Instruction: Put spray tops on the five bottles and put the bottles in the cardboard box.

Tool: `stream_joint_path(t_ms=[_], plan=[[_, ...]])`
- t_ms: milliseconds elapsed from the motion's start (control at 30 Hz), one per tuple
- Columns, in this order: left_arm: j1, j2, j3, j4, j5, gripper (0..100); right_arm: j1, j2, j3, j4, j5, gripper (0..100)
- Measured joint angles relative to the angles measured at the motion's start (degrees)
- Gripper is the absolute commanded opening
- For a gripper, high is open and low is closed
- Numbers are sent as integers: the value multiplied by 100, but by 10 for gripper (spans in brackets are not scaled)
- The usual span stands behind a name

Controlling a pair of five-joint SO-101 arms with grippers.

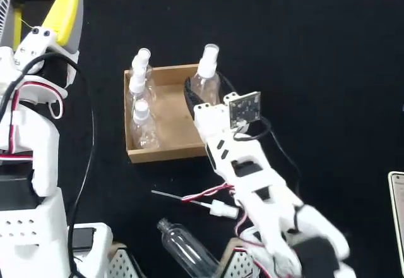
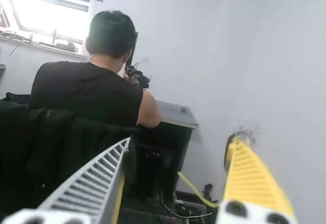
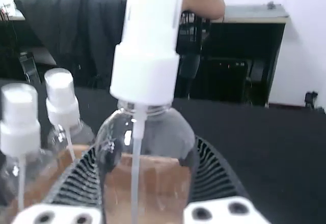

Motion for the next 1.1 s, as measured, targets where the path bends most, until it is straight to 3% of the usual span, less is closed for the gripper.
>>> stream_joint_path(t_ms=[233, 467, 1100], plan=[[0, 0, 0, 0, 0, 274, 0, 1802, -360, -1723, 0, 11], [360, 0, 97, -9, 0, 274, 0, 3174, -993, -2620, 0, 11], [607, 9, 193, -44, -53, 274, 0, 4703, -1934, -2787, 18, 12]])
